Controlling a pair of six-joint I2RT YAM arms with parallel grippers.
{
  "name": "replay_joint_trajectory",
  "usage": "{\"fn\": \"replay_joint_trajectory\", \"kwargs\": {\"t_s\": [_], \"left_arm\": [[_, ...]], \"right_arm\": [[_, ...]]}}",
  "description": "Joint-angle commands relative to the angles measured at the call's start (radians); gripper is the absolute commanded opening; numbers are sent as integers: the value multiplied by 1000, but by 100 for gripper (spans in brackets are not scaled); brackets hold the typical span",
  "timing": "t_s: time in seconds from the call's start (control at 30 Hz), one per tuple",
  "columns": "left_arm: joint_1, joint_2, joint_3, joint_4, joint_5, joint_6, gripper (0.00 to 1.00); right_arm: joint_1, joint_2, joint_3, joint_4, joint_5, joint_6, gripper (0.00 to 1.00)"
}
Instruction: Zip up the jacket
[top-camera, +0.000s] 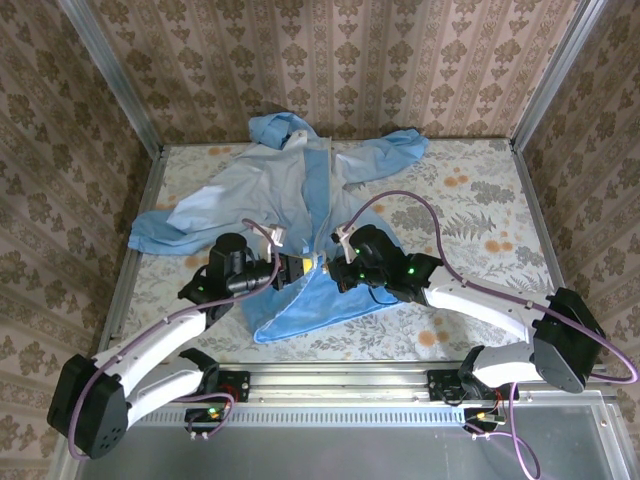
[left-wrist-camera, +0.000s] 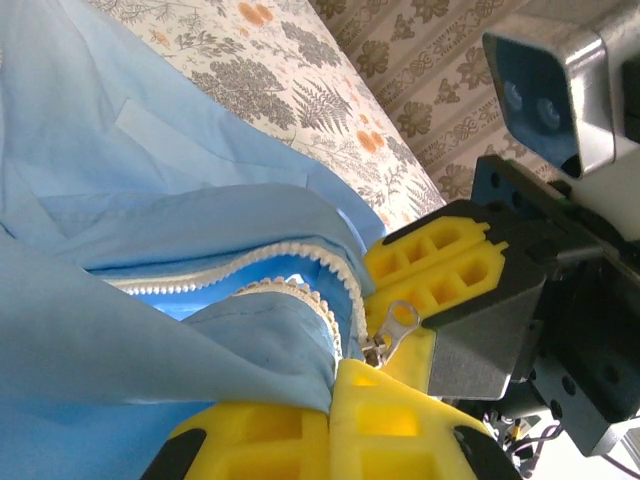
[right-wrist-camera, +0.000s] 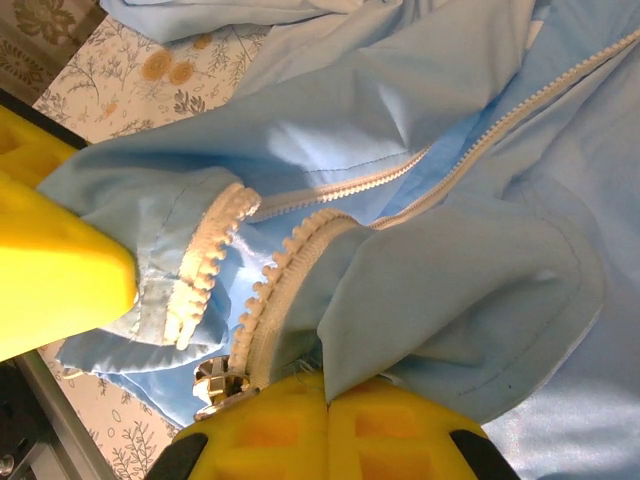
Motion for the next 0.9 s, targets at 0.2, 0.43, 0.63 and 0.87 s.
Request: {"fn": "replay_joint_trajectory", "kwargs": {"t_s": [0.2, 0.43, 0.63, 0.87], "left_arm": [[-33, -65, -67, 169, -180, -71, 0], [-102, -92, -105, 210, -342, -62, 0], [-123, -95, -94, 217, -362, -61, 0], [-168, -73, -76, 214, -393, -38, 0]], "right_arm": [[-3, 32, -3, 62, 26, 173, 0], [-3, 34, 14, 61, 34, 256, 0], [-3, 34, 12, 62, 33, 282, 0], [-3, 43, 22, 50, 40, 325, 0]]}}
